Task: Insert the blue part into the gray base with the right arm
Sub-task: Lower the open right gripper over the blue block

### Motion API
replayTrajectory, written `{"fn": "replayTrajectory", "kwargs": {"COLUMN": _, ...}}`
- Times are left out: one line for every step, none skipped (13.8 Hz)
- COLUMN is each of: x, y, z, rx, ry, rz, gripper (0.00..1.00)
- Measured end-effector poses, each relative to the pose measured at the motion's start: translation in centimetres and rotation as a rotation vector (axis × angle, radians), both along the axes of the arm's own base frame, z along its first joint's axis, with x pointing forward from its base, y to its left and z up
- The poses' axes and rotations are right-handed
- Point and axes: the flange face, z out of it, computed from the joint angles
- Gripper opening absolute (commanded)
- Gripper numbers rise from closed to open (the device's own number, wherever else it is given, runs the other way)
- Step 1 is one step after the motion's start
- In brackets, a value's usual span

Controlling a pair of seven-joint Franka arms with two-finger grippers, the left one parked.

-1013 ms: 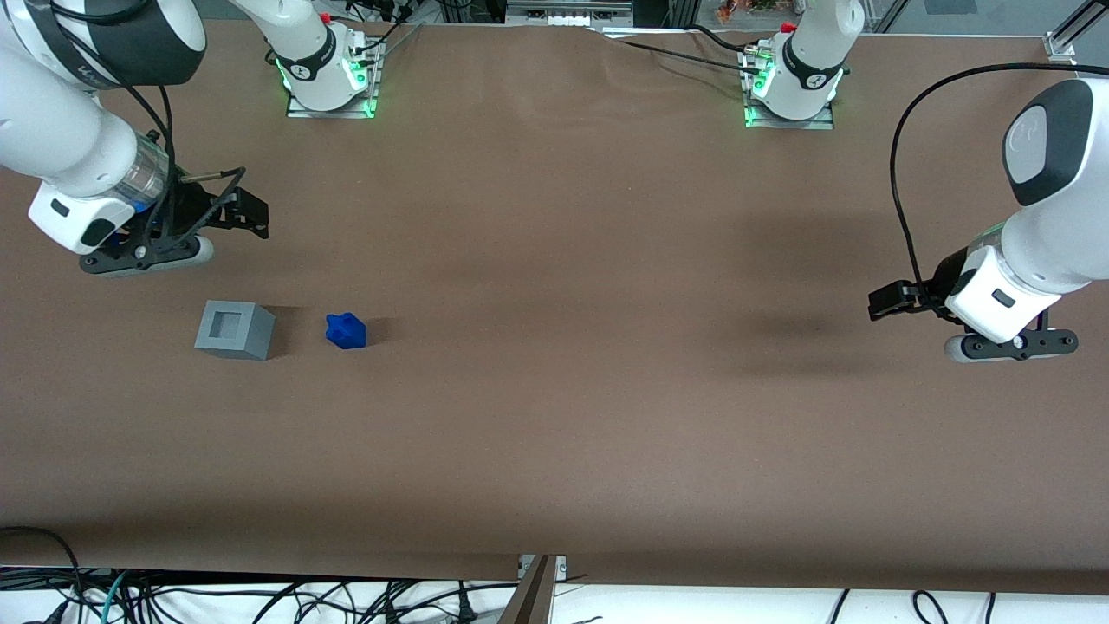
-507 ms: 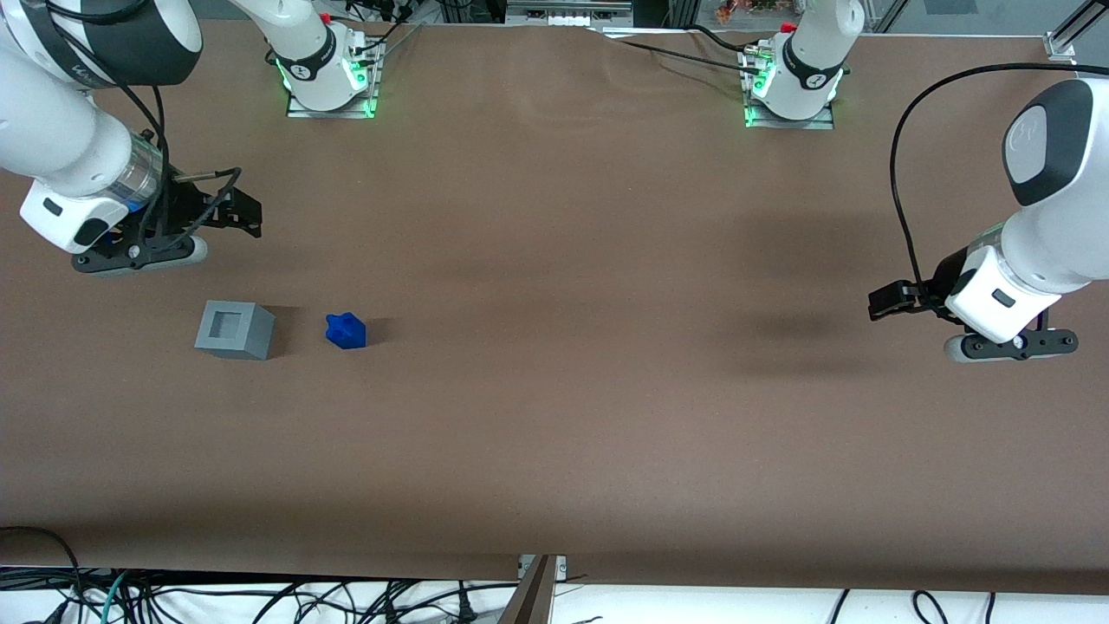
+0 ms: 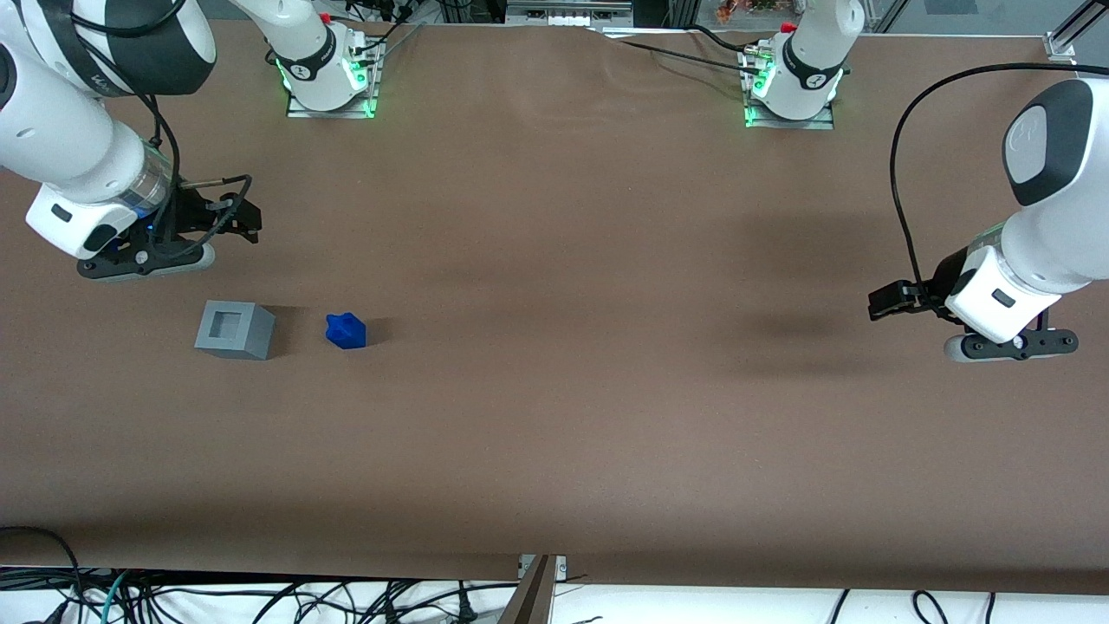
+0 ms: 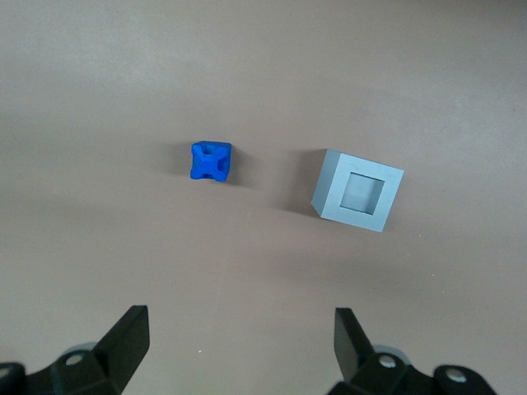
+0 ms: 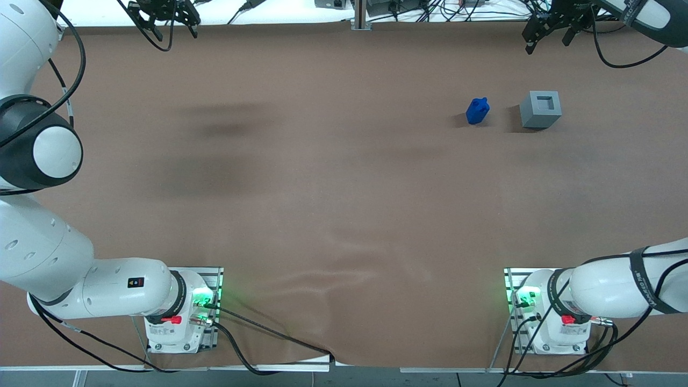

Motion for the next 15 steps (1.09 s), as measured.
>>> {"fn": "replayTrajectory", "kwargs": {"x": 0.01, "y": 0.00, "z": -0.03, "rx": 0.000, "ry": 0.001, "rz": 0.000, "gripper": 0.99}}
{"fn": "replayTrajectory", "kwargs": {"x": 0.02, "y": 0.00, "z": -0.06, "rx": 0.000, "ry": 0.001, "rz": 0.000, "gripper": 0.99}}
{"fn": "replayTrajectory", "kwargs": {"x": 0.02, "y": 0.00, "z": -0.07, "rx": 0.000, "ry": 0.001, "rz": 0.000, "gripper": 0.99}}
{"fn": "replayTrajectory", "kwargs": {"x": 0.02, "y": 0.00, "z": -0.07, "rx": 0.000, "ry": 0.002, "rz": 0.000, "gripper": 0.99}}
{"fn": "replayTrajectory", "kwargs": {"x": 0.01, "y": 0.00, "z": -0.08, "rx": 0.000, "ry": 0.002, "rz": 0.000, "gripper": 0.99}}
{"fn": "replayTrajectory", "kwargs": {"x": 0.01, "y": -0.01, "z": -0.08, "rx": 0.000, "ry": 0.003, "rz": 0.000, "gripper": 0.99}}
{"fn": "replayTrajectory", "kwargs": {"x": 0.00, "y": 0.00, "z": -0.08, "rx": 0.001, "ry": 0.003, "rz": -0.001, "gripper": 0.99}}
{"fn": "replayTrajectory", "kwargs": {"x": -0.01, "y": 0.02, "z": -0.08, "rx": 0.004, "ry": 0.004, "rz": -0.002, "gripper": 0.99}}
{"fn": "replayTrajectory", "kwargs": {"x": -0.02, "y": 0.06, "z": -0.08, "rx": 0.010, "ry": 0.005, "rz": -0.003, "gripper": 0.99}}
{"fn": "replayTrajectory", "kwargs": {"x": -0.03, "y": 0.09, "z": -0.06, "rx": 0.020, "ry": 0.006, "rz": -0.007, "gripper": 0.99}}
{"fn": "replayTrajectory", "kwargs": {"x": -0.04, "y": 0.03, "z": -0.01, "rx": 0.030, "ry": 0.007, "rz": -0.012, "gripper": 0.99}}
{"fn": "replayTrajectory", "kwargs": {"x": -0.05, "y": -0.20, "z": 0.10, "rx": 0.037, "ry": 0.006, "rz": -0.019, "gripper": 0.99}}
{"fn": "replayTrajectory", "kwargs": {"x": -0.05, "y": -0.42, "z": 0.20, "rx": 0.041, "ry": 0.005, "rz": -0.024, "gripper": 0.99}}
{"fn": "replayTrajectory", "kwargs": {"x": -0.04, "y": -0.55, "z": 0.27, "rx": 0.042, "ry": 0.004, "rz": -0.027, "gripper": 0.99}}
{"fn": "replayTrajectory", "kwargs": {"x": -0.04, "y": -0.59, "z": 0.30, "rx": 0.043, "ry": 0.004, "rz": -0.028, "gripper": 0.99}}
